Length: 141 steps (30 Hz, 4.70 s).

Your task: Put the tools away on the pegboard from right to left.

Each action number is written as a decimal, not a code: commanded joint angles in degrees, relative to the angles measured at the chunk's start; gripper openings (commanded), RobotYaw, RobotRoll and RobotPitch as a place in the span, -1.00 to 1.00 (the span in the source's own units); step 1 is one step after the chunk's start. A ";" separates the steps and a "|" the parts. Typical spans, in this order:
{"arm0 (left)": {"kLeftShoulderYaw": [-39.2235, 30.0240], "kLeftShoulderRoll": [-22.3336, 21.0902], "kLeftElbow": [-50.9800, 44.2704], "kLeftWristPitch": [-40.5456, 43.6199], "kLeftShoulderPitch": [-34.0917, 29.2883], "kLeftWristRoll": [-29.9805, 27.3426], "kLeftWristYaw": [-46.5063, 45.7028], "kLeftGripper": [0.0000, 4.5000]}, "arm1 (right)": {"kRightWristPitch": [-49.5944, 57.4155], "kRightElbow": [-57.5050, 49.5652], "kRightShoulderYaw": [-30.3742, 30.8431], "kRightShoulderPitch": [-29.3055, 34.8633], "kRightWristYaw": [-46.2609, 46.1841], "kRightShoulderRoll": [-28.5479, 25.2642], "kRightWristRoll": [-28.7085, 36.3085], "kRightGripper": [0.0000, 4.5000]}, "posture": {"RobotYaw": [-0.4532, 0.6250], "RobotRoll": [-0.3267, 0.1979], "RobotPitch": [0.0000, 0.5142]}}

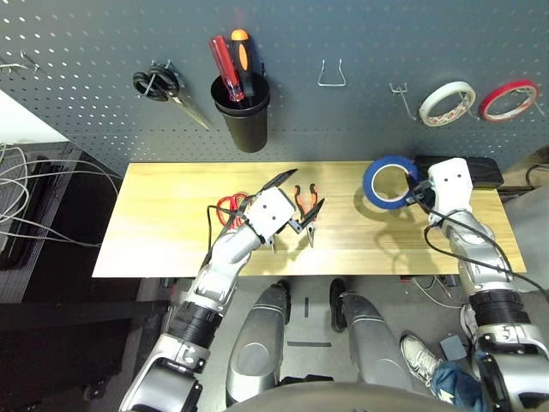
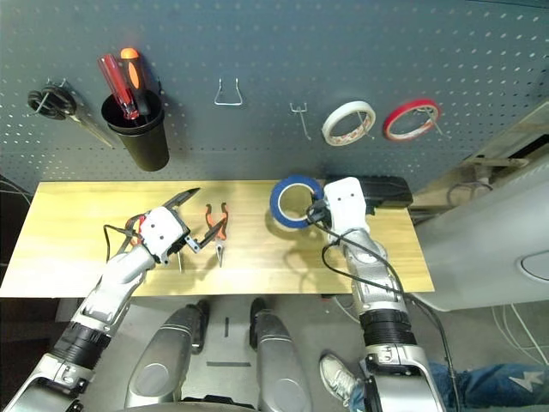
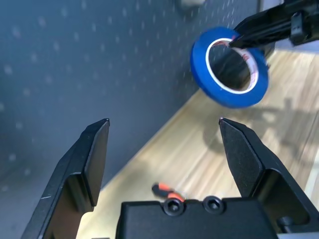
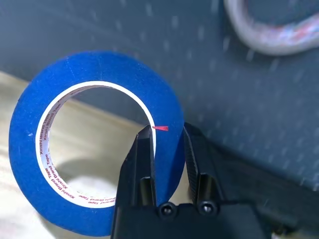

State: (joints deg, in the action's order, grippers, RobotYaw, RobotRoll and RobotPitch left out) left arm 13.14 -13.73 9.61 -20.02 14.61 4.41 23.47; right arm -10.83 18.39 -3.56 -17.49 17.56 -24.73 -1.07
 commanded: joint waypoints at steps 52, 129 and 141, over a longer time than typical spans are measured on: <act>0.42 2.90 -5.78 -4.60 1.36 -4.95 4.74 1.00 | -13.11 -1.30 -1.43 -7.83 -7.32 -0.37 -5.94 -0.35 | 0.10 0.25 0.06; -2.90 -8.78 -14.90 23.21 -6.93 -3.23 6.57 1.00 | 48.86 30.39 3.12 -27.05 -12.03 29.09 6.35 0.99 | 0.40 0.25 0.36; -2.07 -7.30 -11.18 21.35 -4.48 -3.05 6.98 1.00 | 52.81 32.18 3.82 -28.70 -13.64 26.97 4.32 0.24 | 0.31 0.25 0.27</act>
State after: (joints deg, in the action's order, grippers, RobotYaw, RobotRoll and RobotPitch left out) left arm 10.11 -21.21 -2.98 1.93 10.75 0.81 29.93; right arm 40.04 48.37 0.05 -47.32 3.92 2.12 3.82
